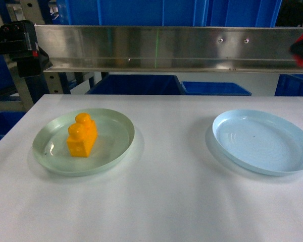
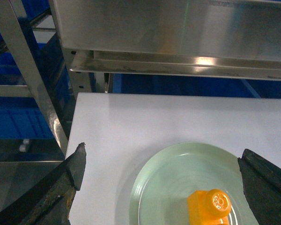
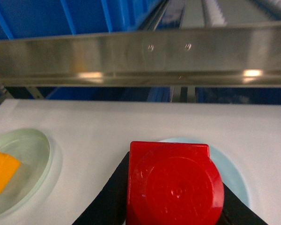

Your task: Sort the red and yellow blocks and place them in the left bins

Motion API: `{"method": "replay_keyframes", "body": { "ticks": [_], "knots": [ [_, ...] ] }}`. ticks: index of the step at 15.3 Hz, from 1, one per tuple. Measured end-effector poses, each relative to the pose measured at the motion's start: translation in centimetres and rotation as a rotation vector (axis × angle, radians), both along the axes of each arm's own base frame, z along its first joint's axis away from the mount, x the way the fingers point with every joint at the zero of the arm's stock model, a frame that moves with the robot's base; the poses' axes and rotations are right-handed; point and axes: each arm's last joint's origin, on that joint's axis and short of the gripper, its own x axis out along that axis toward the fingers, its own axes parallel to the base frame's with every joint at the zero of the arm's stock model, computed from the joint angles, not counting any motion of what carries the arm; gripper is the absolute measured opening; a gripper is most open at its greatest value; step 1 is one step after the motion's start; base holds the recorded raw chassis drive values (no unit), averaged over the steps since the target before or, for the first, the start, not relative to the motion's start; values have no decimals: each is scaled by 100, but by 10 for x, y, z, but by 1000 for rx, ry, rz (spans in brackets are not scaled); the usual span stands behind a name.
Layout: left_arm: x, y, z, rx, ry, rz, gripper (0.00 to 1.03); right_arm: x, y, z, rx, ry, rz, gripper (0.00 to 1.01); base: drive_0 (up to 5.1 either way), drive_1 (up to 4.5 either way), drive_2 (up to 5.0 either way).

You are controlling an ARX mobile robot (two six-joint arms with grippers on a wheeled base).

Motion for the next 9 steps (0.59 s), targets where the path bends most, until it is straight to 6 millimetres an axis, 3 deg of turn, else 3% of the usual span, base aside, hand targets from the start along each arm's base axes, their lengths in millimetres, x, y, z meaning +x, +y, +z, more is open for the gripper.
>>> {"method": "replay_keyframes", "body": {
  "ticks": [1, 2, 4, 9],
  "knots": [
    [0, 0, 0, 0, 0, 1, 98, -50, -23, 43, -24, -139, -76, 28, 0, 0, 0],
    [0, 0, 0, 0, 0, 0, 98, -61, -25, 48, -29, -157, -88, 28, 0, 0, 0],
    [0, -1, 0, 0, 0, -3, 98, -73, -23, 46, -33, -153, -72, 28, 0, 0, 0],
    [0, 0, 0, 1, 0, 2, 98, -75, -20, 36, -29, -99, -86, 28, 0, 0, 0]
  ]
}}
